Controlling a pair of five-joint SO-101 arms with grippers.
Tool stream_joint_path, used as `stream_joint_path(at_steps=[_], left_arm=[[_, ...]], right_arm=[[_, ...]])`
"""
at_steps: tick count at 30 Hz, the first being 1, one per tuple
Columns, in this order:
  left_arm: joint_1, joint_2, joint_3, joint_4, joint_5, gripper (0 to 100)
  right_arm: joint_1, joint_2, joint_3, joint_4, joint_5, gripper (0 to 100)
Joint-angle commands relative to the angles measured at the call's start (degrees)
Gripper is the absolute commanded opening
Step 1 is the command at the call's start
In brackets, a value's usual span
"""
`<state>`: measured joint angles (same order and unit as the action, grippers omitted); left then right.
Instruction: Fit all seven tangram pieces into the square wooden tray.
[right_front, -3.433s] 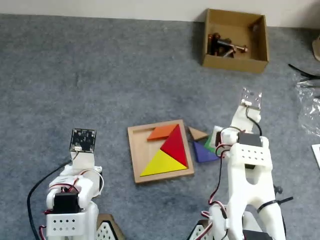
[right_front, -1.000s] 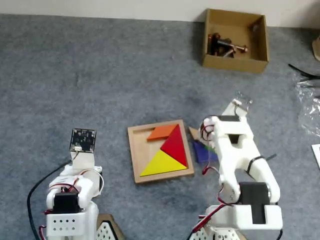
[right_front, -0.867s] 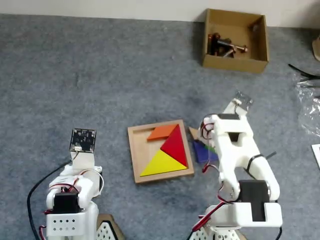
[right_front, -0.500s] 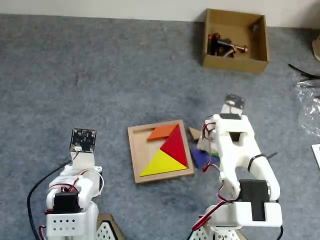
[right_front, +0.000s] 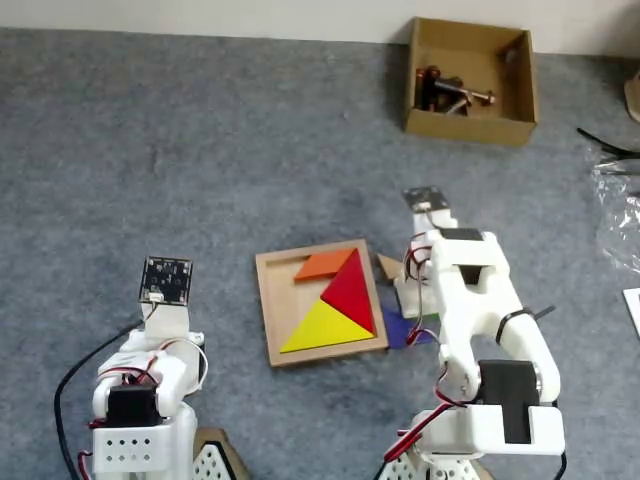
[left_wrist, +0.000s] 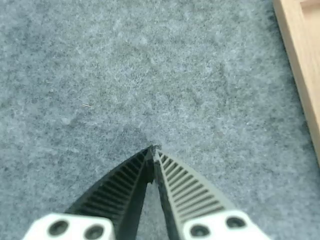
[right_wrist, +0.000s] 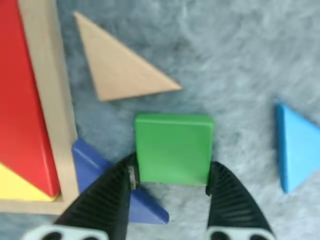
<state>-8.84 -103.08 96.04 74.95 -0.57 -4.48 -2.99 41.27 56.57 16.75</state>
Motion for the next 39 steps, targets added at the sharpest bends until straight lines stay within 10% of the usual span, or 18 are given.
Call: stream_joint_path(at_steps=[1,39], left_arm=[[-0.6,0.1,1.2,0.3,0.3,1],[-0.6,0.1,1.2,0.3,0.3,1]], right_arm=[[0.3,0.6,-0.9,-2.5,4.0,10.9],[2.2,0.6,-0.3,-2.9,3.9,10.7]])
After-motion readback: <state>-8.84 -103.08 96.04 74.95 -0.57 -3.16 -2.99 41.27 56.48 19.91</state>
